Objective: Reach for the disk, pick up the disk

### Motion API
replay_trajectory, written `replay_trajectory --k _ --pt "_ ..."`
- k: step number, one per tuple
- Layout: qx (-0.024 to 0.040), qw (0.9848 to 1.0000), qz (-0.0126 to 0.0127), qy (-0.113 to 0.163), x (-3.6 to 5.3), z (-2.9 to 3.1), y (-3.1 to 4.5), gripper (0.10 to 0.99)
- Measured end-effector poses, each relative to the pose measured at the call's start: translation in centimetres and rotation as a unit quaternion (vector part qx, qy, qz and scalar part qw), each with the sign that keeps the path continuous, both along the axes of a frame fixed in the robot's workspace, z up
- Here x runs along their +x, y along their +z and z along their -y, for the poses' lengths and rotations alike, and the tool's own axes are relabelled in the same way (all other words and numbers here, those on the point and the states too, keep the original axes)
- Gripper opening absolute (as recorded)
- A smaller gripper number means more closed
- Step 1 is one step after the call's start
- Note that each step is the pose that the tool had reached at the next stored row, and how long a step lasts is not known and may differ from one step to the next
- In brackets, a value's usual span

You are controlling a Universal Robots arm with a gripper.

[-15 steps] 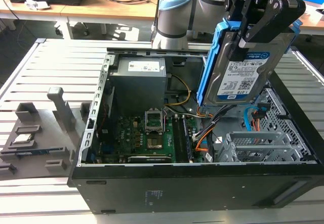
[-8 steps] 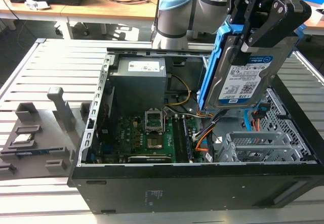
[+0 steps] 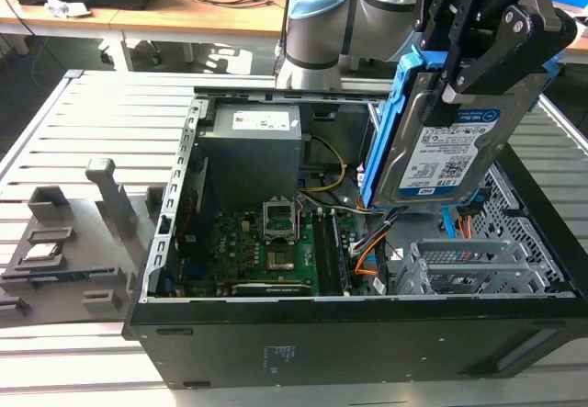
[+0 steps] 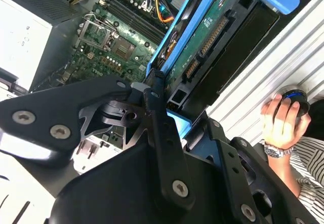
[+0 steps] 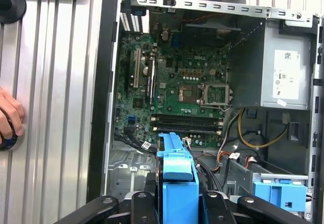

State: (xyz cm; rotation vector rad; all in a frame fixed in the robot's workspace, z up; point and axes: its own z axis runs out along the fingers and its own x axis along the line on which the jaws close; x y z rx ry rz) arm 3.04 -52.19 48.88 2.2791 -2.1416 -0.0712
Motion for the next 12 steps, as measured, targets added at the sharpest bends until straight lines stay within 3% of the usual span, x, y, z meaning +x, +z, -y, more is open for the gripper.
replay_trajectory --k 12 --pt "0.0 1.0 0.0 0.0 0.0 1.73 -0.01 0.365"
